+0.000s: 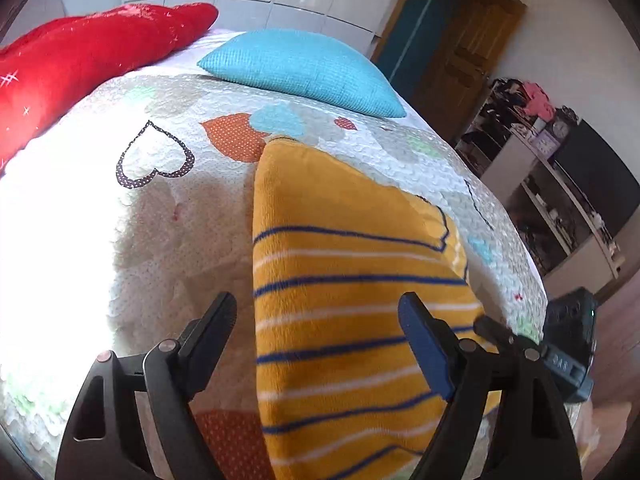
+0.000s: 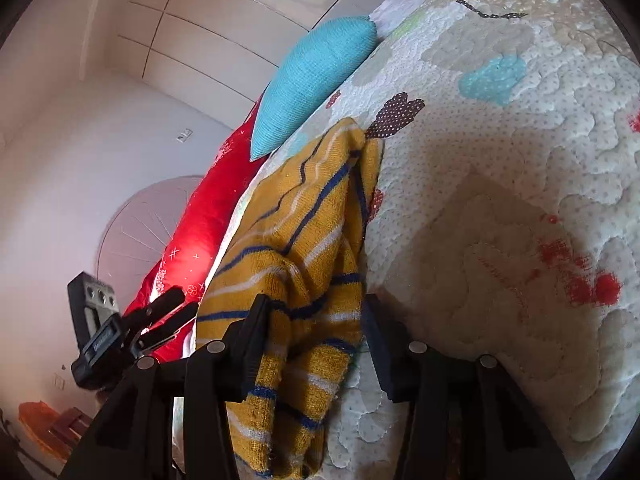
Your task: Fold small clothes
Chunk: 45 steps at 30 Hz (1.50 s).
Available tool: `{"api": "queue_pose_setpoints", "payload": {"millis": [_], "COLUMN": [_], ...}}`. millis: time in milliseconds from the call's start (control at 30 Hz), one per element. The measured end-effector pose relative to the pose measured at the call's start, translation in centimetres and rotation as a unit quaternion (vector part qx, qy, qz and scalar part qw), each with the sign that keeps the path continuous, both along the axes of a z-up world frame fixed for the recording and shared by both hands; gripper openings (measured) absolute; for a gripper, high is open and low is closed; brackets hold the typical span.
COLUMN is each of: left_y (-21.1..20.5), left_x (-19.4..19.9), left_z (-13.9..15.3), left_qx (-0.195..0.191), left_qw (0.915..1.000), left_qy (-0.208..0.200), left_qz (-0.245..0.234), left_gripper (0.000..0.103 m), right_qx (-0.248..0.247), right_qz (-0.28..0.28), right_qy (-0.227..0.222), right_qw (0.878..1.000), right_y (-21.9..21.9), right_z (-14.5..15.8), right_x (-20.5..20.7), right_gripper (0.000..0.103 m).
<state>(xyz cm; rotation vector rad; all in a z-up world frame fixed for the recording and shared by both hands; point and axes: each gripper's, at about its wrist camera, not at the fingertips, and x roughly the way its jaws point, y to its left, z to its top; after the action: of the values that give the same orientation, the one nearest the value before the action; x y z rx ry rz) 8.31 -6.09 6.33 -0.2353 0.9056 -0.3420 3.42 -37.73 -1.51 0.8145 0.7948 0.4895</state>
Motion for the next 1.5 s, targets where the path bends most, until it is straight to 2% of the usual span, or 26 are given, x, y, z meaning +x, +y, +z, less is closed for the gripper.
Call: {"api": "queue_pose_setpoints", "payload": {"millis": [100, 167, 233, 300, 367, 433, 500, 600, 667, 767, 833, 900, 1033, 1100, 1167, 1233, 1267, 1333, 1367, 1500], "left_y": [0.0, -0.6, -0.9, -1.1, -1.7, -2.4, -3.2, -4.0, -3.4, -2.7, -2.4, -2.2, -2.0, -1.3, -1.0, -1.0, -1.0, -0.9, -0.7, 0.7], "left_x": [3.6, 5.6, 6.2, 6.0, 5.9, 6.6, 8.0, 10.9, 11.1, 8.6, 5.4, 2.7, -0.1, -0.7, -1.2, -2.5, -3.5, -5.9, -7.3, -11.9], "left_z": [-1.6, -3.3, -4.2, -3.1, -1.4, -0.2, -0.2, -3.1, -3.5, -1.2, 0.4, 0.7, -3.0, -3.4, -2.8, -1.9, -1.5, -0.3, 0.4, 2.0], "left_qx": [0.002, 0.025, 0.025, 0.029, 0.037, 0.057, 0.087, 0.12, 0.096, 0.058, 0.051, 0.055, 0.066, 0.038, 0.028, 0.037, 0.044, 0.056, 0.066, 0.098], "left_qw": [0.9991, 0.9975, 0.9965, 0.9973, 0.9987, 0.9983, 0.9961, 0.9902, 0.9918, 0.9971, 0.9986, 0.9985, 0.9977, 0.999, 0.9993, 0.9992, 0.999, 0.998, 0.9967, 0.9896], "left_qy": [0.031, 0.061, 0.075, 0.063, 0.033, 0.009, 0.009, 0.07, 0.08, 0.046, 0.009, -0.009, 0.016, 0.014, 0.018, 0.006, -0.002, -0.028, -0.047, -0.103], "left_qz": [0.028, 0.025, 0.027, 0.024, 0.012, 0.009, 0.011, 0.012, 0.024, 0.019, 0.01, 0.003, 0.003, 0.017, 0.017, 0.012, 0.007, -0.004, -0.005, 0.022], "left_gripper": [0.082, 0.083, 0.084, 0.084, 0.084, 0.084, 0.084, 0.084, 0.084, 0.084, 0.084, 0.084, 0.085, 0.085, 0.085, 0.085, 0.085, 0.085, 0.085, 0.086], "right_qx": [0.0, 0.005, 0.007, 0.007, 0.01, 0.011, 0.012, 0.016, 0.021, 0.027, 0.028, 0.028, 0.028, 0.026, 0.017, -0.004, -0.021, -0.041, -0.034, -0.046], "right_qz": [0.0, -0.001, -0.001, 0.0, 0.001, 0.001, 0.0, 0.0, 0.0, 0.0, 0.001, 0.0, 0.001, 0.001, -0.001, -0.002, -0.007, -0.026, -0.026, 0.011], "right_qy": [-0.004, -0.005, -0.006, -0.008, -0.009, -0.01, -0.01, -0.012, -0.013, -0.015, -0.015, -0.015, -0.014, -0.013, -0.009, 0.007, 0.012, -0.016, -0.037, -0.078], "right_qw": [1.0, 1.0, 1.0, 1.0, 1.0, 1.0, 1.0, 1.0, 1.0, 1.0, 0.999, 0.999, 1.0, 1.0, 1.0, 1.0, 1.0, 0.999, 0.998, 0.996], "right_y": [0.5, 0.0, -0.1, -0.1, -0.1, -0.2, -0.2, -0.3, -0.4, -0.6, -0.6, -0.6, -0.6, -0.6, -0.4, -0.1, 0.0, 0.3, 0.6, 4.4], "right_z": [-0.3, -0.2, -0.1, -0.1, -0.1, -0.1, -0.2, -0.3, -0.3, -0.4, -0.4, -0.3, -0.3, -0.2, -0.1, 0.5, 1.3, 3.7, 4.9, 8.9], "right_x": [0.3, 0.5, 0.2, -0.2, -0.2, -0.5, -0.6, -0.6, -0.7, -0.8, -0.8, -0.8, -0.8, -0.8, -0.8, -0.7, -1.0, -2.5, -3.3, -4.0], "right_gripper": [0.051, 0.051, 0.051, 0.051, 0.052, 0.052, 0.052, 0.052, 0.052, 0.052, 0.052, 0.052, 0.052, 0.052, 0.052, 0.052, 0.056, 0.057, 0.061, 0.064]}}
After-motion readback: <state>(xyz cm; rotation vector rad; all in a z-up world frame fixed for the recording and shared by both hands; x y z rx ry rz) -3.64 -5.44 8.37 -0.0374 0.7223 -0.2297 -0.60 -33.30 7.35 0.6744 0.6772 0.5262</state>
